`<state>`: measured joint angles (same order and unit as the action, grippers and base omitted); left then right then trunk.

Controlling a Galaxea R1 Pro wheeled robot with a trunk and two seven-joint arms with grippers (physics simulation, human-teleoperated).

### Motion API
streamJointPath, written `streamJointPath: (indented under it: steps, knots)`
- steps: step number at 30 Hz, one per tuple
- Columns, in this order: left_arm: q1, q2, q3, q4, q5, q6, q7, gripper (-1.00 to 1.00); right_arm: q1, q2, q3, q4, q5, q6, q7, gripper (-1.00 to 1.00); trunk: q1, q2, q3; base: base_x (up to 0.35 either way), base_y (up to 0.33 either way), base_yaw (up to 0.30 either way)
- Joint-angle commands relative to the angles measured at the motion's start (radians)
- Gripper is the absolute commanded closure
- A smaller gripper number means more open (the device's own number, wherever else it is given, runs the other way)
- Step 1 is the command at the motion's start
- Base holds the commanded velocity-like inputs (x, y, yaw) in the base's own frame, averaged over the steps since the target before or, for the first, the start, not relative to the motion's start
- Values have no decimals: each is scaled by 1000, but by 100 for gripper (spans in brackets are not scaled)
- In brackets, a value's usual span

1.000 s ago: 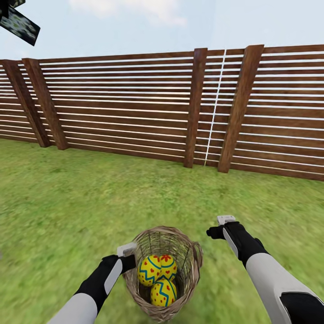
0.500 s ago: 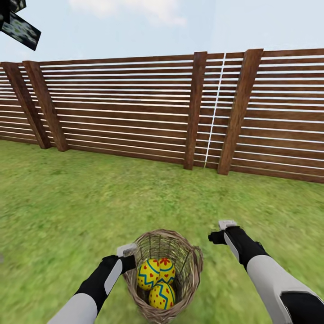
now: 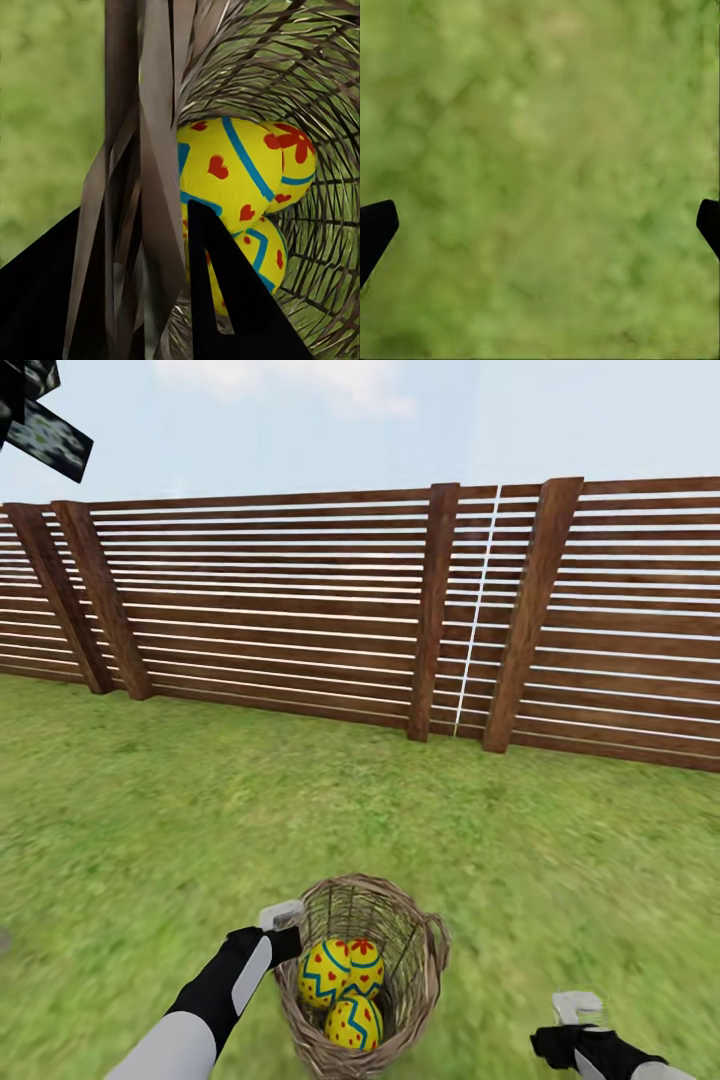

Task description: Take the three Easter eggs out of the wicker basket on the lawn in the garden, then place them on the lawn next to a single tree (choose any tree) so that all three eggs are next to the same tree and none are left in the basket.

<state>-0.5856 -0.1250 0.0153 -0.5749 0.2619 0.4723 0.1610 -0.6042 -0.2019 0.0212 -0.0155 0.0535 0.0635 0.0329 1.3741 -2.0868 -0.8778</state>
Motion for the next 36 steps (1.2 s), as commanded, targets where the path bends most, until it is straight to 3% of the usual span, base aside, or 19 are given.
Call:
streamJointPath:
  steps: [1, 5, 23, 36]
  knots:
    - [0, -1, 2, -2, 16, 3, 6, 100, -13, -14, 2, -2, 5, 5, 5, -100, -4, 7, 3, 0, 0, 0]
    - [0, -2, 2, -3, 16, 5, 6, 100, -12, -22, 2, 1, 4, 4, 4, -100, -19, 35, 15, 0, 0, 0]
    - [0, -2, 2, -5, 16, 8, 5, 100, 24, -11, 3, 1, 8, -2, 4, -100, -88, 161, 71, 0, 0, 5]
    - [0, -1, 2, -5, 16, 6, 6, 100, 26, -10, 3, 2, 6, -2, 4, -100, -138, 252, 106, 0, 0, 277]
